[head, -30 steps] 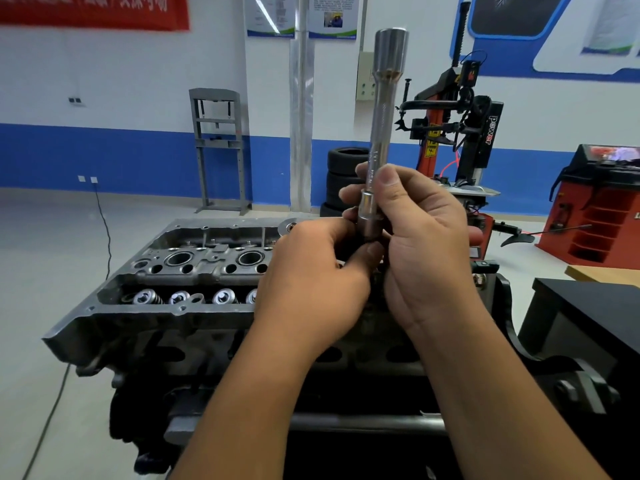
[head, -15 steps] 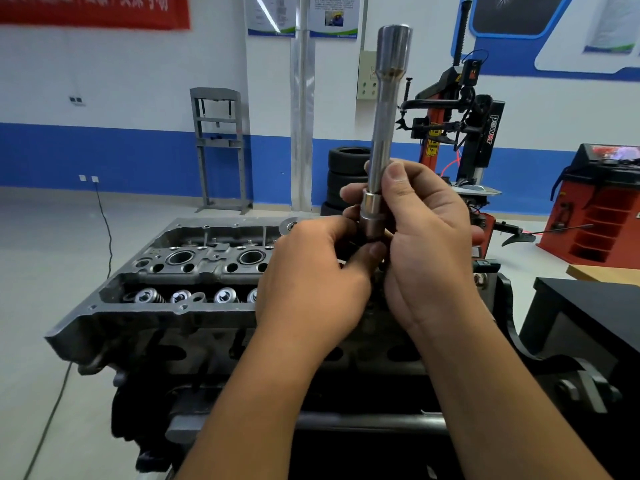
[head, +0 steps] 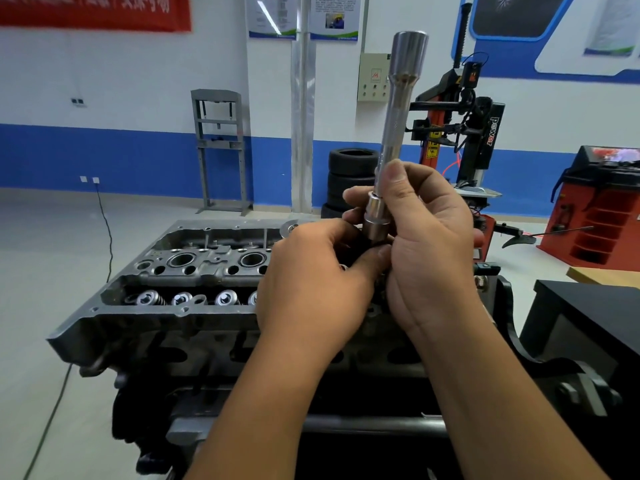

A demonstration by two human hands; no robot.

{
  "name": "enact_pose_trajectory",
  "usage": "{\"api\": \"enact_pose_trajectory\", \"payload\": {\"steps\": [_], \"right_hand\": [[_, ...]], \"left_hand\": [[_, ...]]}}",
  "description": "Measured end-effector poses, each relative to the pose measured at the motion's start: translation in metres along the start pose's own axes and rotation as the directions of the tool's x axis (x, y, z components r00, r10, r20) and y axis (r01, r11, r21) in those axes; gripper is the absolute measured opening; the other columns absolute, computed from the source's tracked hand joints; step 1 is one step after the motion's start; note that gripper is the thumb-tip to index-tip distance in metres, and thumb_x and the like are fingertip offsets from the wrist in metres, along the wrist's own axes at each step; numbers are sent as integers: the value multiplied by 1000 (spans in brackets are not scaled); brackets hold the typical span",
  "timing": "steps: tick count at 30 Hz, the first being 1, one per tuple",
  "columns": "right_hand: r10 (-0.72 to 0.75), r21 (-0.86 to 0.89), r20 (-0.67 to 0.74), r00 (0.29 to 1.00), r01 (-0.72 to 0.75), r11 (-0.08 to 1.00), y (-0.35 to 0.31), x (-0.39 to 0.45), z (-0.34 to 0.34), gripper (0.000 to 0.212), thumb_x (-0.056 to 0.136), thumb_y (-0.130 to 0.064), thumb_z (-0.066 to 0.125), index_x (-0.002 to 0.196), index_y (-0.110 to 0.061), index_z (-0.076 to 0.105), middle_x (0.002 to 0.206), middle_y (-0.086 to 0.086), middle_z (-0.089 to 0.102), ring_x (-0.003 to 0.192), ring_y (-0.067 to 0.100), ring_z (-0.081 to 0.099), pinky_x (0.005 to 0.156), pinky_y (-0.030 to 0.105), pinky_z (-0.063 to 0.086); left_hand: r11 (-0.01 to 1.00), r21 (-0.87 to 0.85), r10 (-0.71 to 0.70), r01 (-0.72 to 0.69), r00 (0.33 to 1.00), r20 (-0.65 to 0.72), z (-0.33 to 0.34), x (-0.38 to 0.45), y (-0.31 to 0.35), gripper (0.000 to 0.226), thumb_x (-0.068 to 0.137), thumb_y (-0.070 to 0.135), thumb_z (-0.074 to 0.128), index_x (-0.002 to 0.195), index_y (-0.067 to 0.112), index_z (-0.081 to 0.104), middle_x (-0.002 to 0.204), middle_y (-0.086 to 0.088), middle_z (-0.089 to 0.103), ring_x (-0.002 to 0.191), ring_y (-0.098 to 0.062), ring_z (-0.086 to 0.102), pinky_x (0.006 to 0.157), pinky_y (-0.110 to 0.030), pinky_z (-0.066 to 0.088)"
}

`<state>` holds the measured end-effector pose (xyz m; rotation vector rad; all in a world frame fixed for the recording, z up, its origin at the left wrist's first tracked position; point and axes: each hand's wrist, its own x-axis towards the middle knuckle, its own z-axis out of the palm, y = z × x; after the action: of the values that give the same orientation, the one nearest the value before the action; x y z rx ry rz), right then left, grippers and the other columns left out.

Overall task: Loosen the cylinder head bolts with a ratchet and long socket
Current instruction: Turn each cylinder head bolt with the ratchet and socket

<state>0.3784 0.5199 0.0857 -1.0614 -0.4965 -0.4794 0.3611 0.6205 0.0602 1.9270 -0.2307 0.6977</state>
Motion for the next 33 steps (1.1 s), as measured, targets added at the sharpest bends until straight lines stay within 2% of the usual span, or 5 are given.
{"api": "enact_pose_trajectory", "payload": {"steps": [8, 14, 19, 25, 33], "right_hand": [[5, -46, 7, 1000, -5, 999, 1, 1, -2, 17, 99, -29, 65, 96, -12, 69, 83, 9, 76, 69, 19, 68, 69, 33, 58], [-42, -39, -28, 999, 40, 998, -1, 0, 0, 34, 72, -40, 83, 88, -14, 69, 75, 7, 70, 66, 23, 69, 65, 39, 59], [-4, -41, -4, 1000, 4, 999, 2, 1, -2, 22, 90, -38, 71, 85, -16, 71, 81, 10, 74, 69, 21, 69, 68, 37, 59], [-19, -87, -25, 1000, 16, 996, 1, 1, 0, 28, 76, -43, 80, 84, -17, 73, 81, 5, 73, 72, 20, 66, 73, 40, 60], [77, -45, 27, 997, -76, 996, 0, 2, -1, 28, 91, -44, 68, 89, -17, 74, 83, 8, 74, 75, 21, 67, 69, 36, 58]], "left_hand": [[1000, -23, -15, 18, 993, 119, -4, 3, 4, 36, 77, 53, 61, 109, 44, 74, 98, 24, 77, 95, -9, 74, 89, -48, 60], [1000, 26, -10, 10, 1000, -17, 0, -1, 1, 26, 79, 60, 77, 98, 43, 75, 84, 24, 75, 84, -5, 73, 78, -42, 62], [999, -46, -13, 19, 992, 122, -5, 3, 6, 36, 77, 52, 62, 108, 41, 77, 96, 25, 77, 94, -8, 74, 87, -47, 61], [1000, 1, -2, 2, 1000, -1, -2, 2, 1, 24, 81, 53, 79, 99, 38, 78, 88, 21, 76, 87, -6, 73, 82, -45, 62], [999, -47, -14, 18, 995, 95, -5, 3, 2, 25, 77, 50, 69, 101, 47, 75, 97, 27, 76, 95, -3, 73, 89, -46, 61]]}}
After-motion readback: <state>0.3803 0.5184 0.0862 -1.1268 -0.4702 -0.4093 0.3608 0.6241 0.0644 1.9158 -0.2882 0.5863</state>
